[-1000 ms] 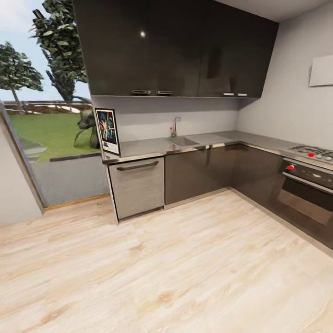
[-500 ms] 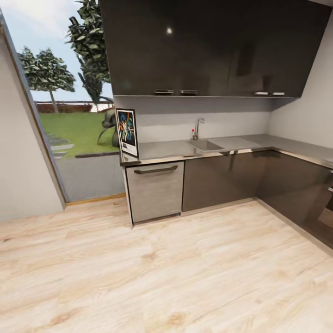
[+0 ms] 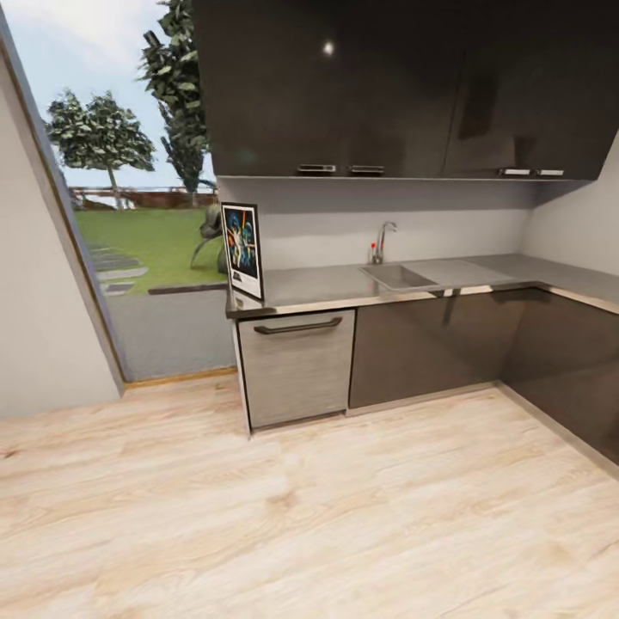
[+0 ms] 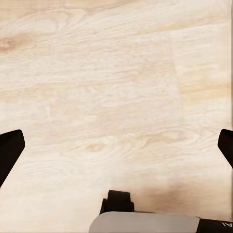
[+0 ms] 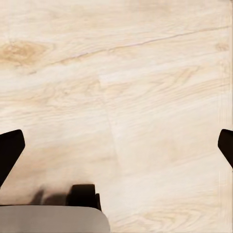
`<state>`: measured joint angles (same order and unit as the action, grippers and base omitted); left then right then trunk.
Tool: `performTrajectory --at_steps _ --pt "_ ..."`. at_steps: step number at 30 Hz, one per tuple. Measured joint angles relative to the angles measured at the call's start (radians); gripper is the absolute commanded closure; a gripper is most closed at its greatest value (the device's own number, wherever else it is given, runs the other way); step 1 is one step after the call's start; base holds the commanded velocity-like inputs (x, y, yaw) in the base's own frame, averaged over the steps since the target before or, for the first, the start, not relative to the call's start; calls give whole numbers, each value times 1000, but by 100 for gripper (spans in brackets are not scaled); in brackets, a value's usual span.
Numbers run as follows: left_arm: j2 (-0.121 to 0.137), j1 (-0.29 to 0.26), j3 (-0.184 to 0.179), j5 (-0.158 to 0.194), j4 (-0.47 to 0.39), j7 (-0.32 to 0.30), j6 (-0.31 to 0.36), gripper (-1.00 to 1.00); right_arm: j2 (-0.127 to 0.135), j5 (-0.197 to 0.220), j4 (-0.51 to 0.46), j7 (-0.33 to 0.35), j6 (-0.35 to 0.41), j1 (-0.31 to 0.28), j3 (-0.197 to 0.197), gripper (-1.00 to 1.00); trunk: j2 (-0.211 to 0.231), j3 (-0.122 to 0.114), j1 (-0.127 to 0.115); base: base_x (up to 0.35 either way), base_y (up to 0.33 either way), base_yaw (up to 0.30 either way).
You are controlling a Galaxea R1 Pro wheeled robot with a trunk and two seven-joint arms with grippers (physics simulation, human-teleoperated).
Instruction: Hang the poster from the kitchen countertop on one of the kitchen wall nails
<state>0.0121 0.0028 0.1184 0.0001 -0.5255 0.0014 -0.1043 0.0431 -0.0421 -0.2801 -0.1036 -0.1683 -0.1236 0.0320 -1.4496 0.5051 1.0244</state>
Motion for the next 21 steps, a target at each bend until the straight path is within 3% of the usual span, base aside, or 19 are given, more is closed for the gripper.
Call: performTrajectory --at_steps 8,14,21 --pt "9 0 5 1 0 0 0 -100 0 0 -1 0 0 0 0 -100 0 0 0 323 -151 0" --pt "11 0 57 1 -1 -2 -1 -100 0 0 -1 0 0 0 0 -100 0 0 0 316 -148 0" --pt "12 0 74 1 -2 -3 -3 -100 0 0 -2 0 -1 0 0 -100 0 0 0 261 -90 0"
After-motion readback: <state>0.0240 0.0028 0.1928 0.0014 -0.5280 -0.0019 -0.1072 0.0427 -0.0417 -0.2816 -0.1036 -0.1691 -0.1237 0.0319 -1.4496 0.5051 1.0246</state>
